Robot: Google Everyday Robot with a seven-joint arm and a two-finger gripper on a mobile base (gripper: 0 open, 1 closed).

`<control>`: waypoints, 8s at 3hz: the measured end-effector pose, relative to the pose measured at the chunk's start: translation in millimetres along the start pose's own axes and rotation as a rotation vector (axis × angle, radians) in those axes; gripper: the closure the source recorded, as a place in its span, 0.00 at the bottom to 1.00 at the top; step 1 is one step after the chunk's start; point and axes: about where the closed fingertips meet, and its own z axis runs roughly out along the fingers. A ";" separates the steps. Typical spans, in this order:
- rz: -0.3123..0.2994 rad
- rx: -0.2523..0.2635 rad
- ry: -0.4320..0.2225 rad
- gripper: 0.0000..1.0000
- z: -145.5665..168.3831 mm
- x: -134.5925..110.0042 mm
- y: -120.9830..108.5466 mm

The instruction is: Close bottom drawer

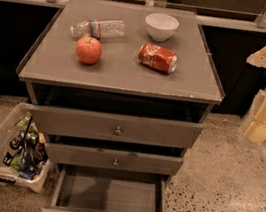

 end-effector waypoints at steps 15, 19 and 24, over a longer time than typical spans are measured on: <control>0.266 -0.052 -0.312 1.00 383.2 84.1 93.1; 0.353 -0.052 -0.490 1.00 559.5 86.9 122.0; 0.271 -0.227 -0.581 1.00 707.2 85.1 189.2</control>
Offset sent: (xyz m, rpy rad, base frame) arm -0.0176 0.0217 -0.1084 0.0644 0.1078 0.0143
